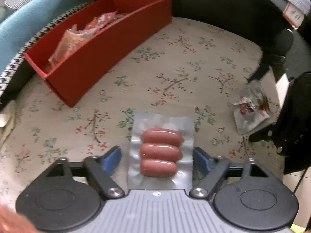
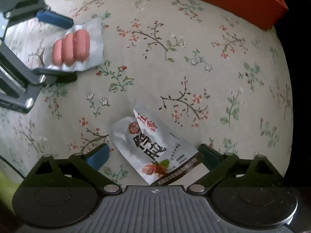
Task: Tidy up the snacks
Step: 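Grasp the white duck-neck packet with the right tool while the left holds the sausages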
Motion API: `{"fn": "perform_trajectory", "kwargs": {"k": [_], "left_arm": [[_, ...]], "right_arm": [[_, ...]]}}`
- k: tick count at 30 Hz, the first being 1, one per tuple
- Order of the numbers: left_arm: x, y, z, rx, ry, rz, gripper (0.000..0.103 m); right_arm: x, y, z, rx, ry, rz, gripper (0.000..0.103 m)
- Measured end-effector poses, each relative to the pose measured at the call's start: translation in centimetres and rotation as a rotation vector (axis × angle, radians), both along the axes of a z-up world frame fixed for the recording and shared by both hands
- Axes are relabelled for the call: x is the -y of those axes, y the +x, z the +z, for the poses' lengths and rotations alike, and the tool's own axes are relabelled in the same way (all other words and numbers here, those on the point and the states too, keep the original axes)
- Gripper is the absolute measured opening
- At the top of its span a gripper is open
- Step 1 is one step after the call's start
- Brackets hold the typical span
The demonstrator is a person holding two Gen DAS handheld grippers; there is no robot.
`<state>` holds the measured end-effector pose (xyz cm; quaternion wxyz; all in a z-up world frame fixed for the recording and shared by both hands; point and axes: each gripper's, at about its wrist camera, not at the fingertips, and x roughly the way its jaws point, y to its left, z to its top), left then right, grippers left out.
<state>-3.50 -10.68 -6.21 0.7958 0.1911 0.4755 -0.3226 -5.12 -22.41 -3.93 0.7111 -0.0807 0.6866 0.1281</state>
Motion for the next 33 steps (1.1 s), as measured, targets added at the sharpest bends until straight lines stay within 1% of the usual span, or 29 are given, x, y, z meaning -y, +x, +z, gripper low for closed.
{"fn": "perform_trajectory", "kwargs": {"k": [1,2,4,6,9,10,11,13,14,16,19,21,23,24,25,26,28,31,32,33], "left_arm": [[-0.1,0.1,0.3,-0.007,-0.008,0.015,0.062],[-0.2,0.3,0.4,-0.024,-0.013,0.037,0.061],[-0.4,0.4,0.5,-0.034,-0.015,0.065,0.061],[-0.3,0.1,0.6,-0.030,0.000,0.085,0.061],[-0.4,-0.6,0.8,-0.056,-0.005,0.116,0.061],[-0.5,-0.8,0.9,-0.056,-0.006,0.122,0.061],[-0.5,-1.0,0.9,-0.054,-0.006,0.129,0.061],[-0.8,-1.1,1.1,-0.055,-0.016,0.145,0.061],[-0.9,-1.0,1.2,-0.057,-0.023,0.153,0.061],[-1.0,-0.8,1.5,-0.051,-0.029,0.167,0.061],[-1.4,-0.3,1.7,-0.040,-0.034,0.187,0.061],[-1.7,0.2,1.5,-0.048,-0.035,0.208,0.061],[-2.0,0.6,1.1,-0.062,-0.023,0.222,0.061],[-2.1,0.7,0.9,-0.064,-0.019,0.225,0.061],[-2.0,0.7,0.9,-0.052,-0.015,0.221,0.061],[-1.9,0.7,0.8,-0.047,-0.009,0.217,0.061],[-1.9,0.6,0.8,-0.042,-0.008,0.215,0.061],[-1.8,0.7,0.8,-0.027,-0.001,0.198,0.061],[-1.6,0.7,0.8,-0.021,0.006,0.193,0.062],[-1.5,0.8,0.8,-0.018,0.006,0.191,0.062]], "right_arm": [[0.0,-0.4,0.4,0.011,0.000,-0.012,0.085],[-0.2,-0.5,0.5,0.020,-0.002,-0.030,0.083],[-0.4,-0.8,0.7,0.051,0.007,-0.089,0.083],[-0.5,-1.1,1.0,0.088,0.047,-0.167,0.080],[-1.5,-1.6,1.1,0.161,0.053,-0.230,0.079],[-1.6,-1.7,1.3,0.182,0.063,-0.254,0.076],[-1.6,-1.7,1.4,0.195,0.084,-0.274,0.071],[-1.2,-1.3,1.7,0.222,0.133,-0.331,0.068],[-1.3,-1.2,2.0,0.238,0.136,-0.342,0.068],[-1.5,-0.6,2.1,0.262,0.108,-0.360,0.068],[-1.5,0.3,1.7,0.258,0.123,-0.382,0.069],[-1.8,0.5,1.1,0.256,0.098,-0.369,0.071],[-2.1,0.3,1.5,0.270,0.076,-0.361,0.077],[-2.4,0.6,1.3,0.274,0.066,-0.352,0.078],[-2.5,0.9,1.1,0.283,0.054,-0.345,0.083],[-2.6,1.1,1.0,0.293,0.042,-0.347,0.085],[-2.7,1.6,1.0,0.307,0.027,-0.342,0.086],[-2.7,2.3,0.7,0.312,0.016,-0.326,0.086],[-2.8,2.6,0.6,0.313,0.022,-0.348,0.082],[-2.4,2.3,1.1,0.312,0.039,-0.353,0.079]]}}
